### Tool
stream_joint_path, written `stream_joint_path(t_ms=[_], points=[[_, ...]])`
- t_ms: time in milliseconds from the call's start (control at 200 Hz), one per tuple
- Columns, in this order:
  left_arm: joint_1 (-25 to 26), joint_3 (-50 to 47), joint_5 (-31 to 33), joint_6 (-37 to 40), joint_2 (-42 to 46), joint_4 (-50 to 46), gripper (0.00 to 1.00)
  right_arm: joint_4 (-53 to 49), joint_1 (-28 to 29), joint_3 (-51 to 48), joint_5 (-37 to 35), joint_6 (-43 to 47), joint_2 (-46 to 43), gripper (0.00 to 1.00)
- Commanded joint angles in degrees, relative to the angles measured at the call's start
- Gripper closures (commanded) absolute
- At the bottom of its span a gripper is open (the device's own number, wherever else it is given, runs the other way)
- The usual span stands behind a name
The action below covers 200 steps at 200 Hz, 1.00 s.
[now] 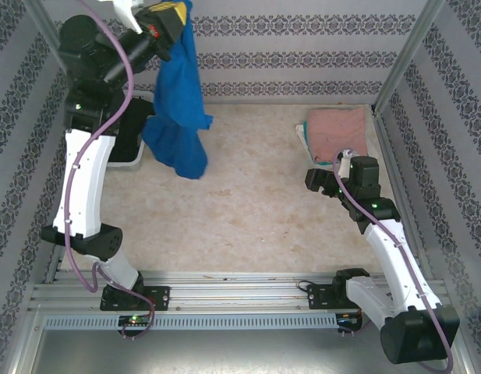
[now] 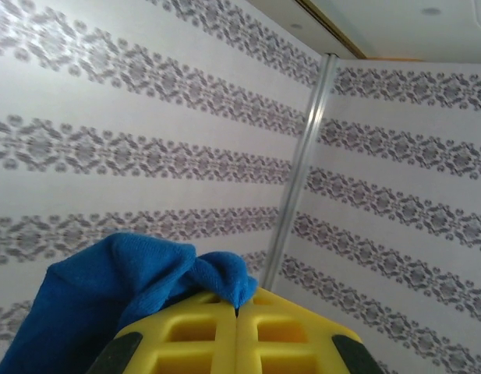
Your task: Fold and stack the t-shirts
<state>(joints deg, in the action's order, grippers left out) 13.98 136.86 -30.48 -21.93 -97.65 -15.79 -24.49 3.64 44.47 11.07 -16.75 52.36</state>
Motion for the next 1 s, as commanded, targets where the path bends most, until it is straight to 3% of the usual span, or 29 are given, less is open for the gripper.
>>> stream_joint_path(t_ms=[0, 155, 390, 435, 540, 649, 739, 814, 889, 994], points=[[2.11, 4.92, -2.25, -0.43, -2.7, 5.27, 1.0, -0.81, 0.64, 0.0, 0.97, -0.79, -1.62, 0.07], [4.13, 2.76, -2.9, -0.48, -3.98, 5.77, 1.0, -0.57, 0.66, -0.32, 1.79, -1.24, -2.52, 0.07], [3.9, -17.71, 5.88, 3.92, 1.36, 10.84, 1.0, 0.7, 0.88, -1.03, 3.57, -2.02, -0.76, 0.07], [3.69, -22.81, 9.45, 4.41, 2.92, 8.69, 0.92, 1.57, 1.38, -1.45, 3.78, -2.74, -0.44, 0.08], [2.67, -43.52, 18.12, 4.18, 8.44, 10.55, 0.48, 4.8, 4.52, -3.2, 3.66, -4.34, 0.91, 0.09], [1.19, -61.8, 26.96, 3.94, 12.32, 12.02, 0.38, 4.64, 9.45, -1.59, 1.36, -4.01, 6.05, 0.1], [0.26, -67.68, 26.15, 3.3, 11.9, 7.91, 0.38, 4.86, 13.4, 0.17, -1.16, -3.32, 10.95, 0.1], [0.22, -71.31, 21.35, 2.33, 11.37, 6.9, 0.38, 5.24, 16.24, 1.66, -3.23, -2.9, 15.58, 0.1], [0.64, -75.8, 16.19, 0.23, 11.41, 10.24, 0.38, 4.98, 18.19, 3.26, -5.21, -2.59, 20.1, 0.1], [2.47, -79.7, 14.45, -0.54, 9.82, 14.62, 0.37, 5.09, 19.37, 5.18, -6.77, -2.81, 25.71, 0.1]])
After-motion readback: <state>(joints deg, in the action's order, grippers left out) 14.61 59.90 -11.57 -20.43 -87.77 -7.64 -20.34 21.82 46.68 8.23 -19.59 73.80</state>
